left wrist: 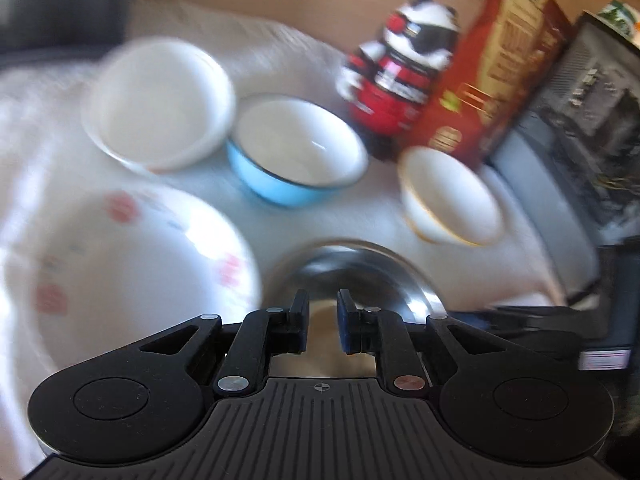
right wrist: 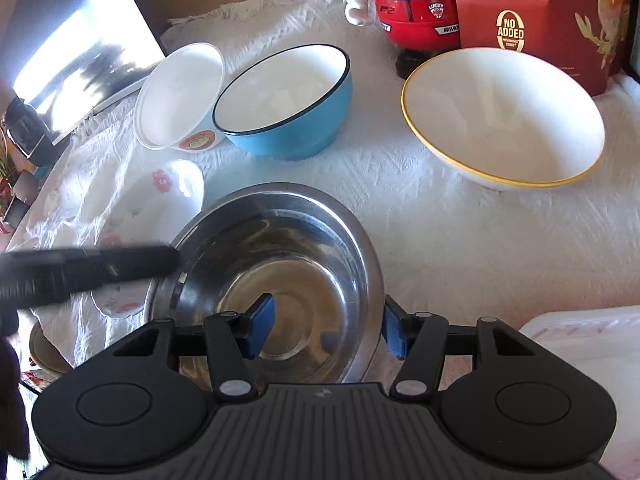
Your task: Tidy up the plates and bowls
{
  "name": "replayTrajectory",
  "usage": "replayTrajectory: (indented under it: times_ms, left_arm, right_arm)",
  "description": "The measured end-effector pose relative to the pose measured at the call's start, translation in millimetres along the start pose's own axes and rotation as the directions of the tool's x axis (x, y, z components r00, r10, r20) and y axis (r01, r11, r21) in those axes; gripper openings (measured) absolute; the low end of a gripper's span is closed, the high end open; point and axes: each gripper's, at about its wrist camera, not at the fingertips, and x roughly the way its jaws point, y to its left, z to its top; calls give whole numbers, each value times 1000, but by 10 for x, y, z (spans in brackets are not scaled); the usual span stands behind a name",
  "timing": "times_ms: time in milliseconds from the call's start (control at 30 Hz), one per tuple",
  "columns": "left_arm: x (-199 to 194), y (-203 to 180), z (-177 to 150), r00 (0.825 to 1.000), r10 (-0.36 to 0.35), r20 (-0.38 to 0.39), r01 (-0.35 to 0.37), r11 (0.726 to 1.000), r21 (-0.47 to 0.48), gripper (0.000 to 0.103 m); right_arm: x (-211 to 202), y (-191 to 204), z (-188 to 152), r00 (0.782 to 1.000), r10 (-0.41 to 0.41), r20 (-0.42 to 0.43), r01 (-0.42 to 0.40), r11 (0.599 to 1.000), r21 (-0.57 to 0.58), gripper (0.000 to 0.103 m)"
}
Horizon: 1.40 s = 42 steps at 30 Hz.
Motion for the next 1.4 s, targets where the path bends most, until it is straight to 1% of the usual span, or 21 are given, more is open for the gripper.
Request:
replayTrajectory:
  times_ms: [67, 133, 233, 367, 467, 500, 567, 600, 667, 700, 767, 833, 900, 967, 1000, 1033, 1067, 1167, 1267, 1333, 1400]
  left_arm:
    - [-4, 63, 6, 998, 57, 9, -57, 998, 5, 17]
    - [50, 139, -5, 997, 80, -9, -80, 997, -24, 17]
    - [153, 169, -33, 996, 83, -36, -84, 996, -42, 17]
    - [273, 239, -79, 994, 81, -77, -86, 995, -60, 17]
    - [338, 243, -109, 992, 82, -95, -87, 994, -60, 17]
    - [355, 237, -115, 992, 76, -100, -82, 995, -59, 18]
    - [359, 199, -110, 993, 71, -96, -76, 996, -48, 25]
    - [355, 179, -101, 993, 64, -97, -69, 997, -44, 26]
    - [349, 151, -93, 992, 47, -114, -53, 997, -51, 27]
    - [342, 144, -99, 990, 29, -135, -38, 997, -62, 27]
    - [317, 126, -161, 984, -22, -179, 8, 997, -80, 28]
    - [314, 92, -260, 976, -55, -209, 41, 997, -70, 27]
    - [383, 71, -340, 971, -58, -231, 45, 997, -60, 26]
    - [494, 72, -388, 968, -63, -243, 44, 996, -84, 26]
    - [537, 64, -397, 968, -80, -239, 59, 994, -95, 26]
    - [567, 49, -398, 969, -87, -232, 65, 993, -100, 34]
    - [572, 39, -383, 972, -80, -222, 60, 994, -96, 36]
    - [474, 13, -313, 980, -56, -191, 40, 995, -86, 35]
    - [216, 97, -168, 992, -55, -112, 46, 995, -88, 31]
    - [56, 244, -78, 997, -43, -58, 36, 992, -124, 31]
    - [-59, 462, 16, 999, -27, -22, 22, 983, -182, 31]
  right_arm:
    - [19, 6, -9, 1000, -15, 6, 15, 1000, -12, 57]
    - [63, -13, -15, 1000, -27, -5, 27, 1000, -14, 57]
    - [143, -44, -24, 999, -35, -32, 35, 999, -4, 57]
    - [188, -79, -37, 998, -1, -58, 2, 1000, 22, 57]
    - [193, -67, -47, 998, 8, -58, -7, 1000, 18, 57]
    - [187, -64, -57, 998, 11, -58, -10, 1000, 17, 57]
    - [171, -58, -65, 998, 20, -56, -19, 1000, 18, 57]
    - [154, -53, -69, 998, 24, -54, -23, 1000, 19, 57]
    - [113, -47, -79, 998, 28, -52, -27, 999, 18, 58]
    - [91, -46, -88, 998, 19, -55, -18, 1000, 16, 58]
    - [22, -62, -111, 999, -2, -51, 2, 1000, 7, 58]
    - [-53, -102, -146, 999, -13, -50, 13, 1000, -4, 58]
    - [-54, -154, -172, 998, -13, -58, 13, 1000, 2, 58]
    - [1, -192, -187, 997, -26, -67, 27, 1000, 16, 58]
    - [22, -194, -196, 997, -27, -70, 29, 999, 23, 58]
    - [35, -185, -195, 997, -19, -72, 21, 999, 30, 58]
    - [30, -163, -189, 997, -21, -68, 24, 999, 35, 58]
    - [-71, -84, -136, 999, -11, -42, 13, 999, 34, 58]
    - [-229, 61, -4, 1000, 7, 15, -8, 1000, 8, 58]
    - [-263, 212, 120, 998, 36, 50, -36, 999, -6, 59]
    - [-203, 382, 243, 996, 66, 56, -65, 998, -18, 60]
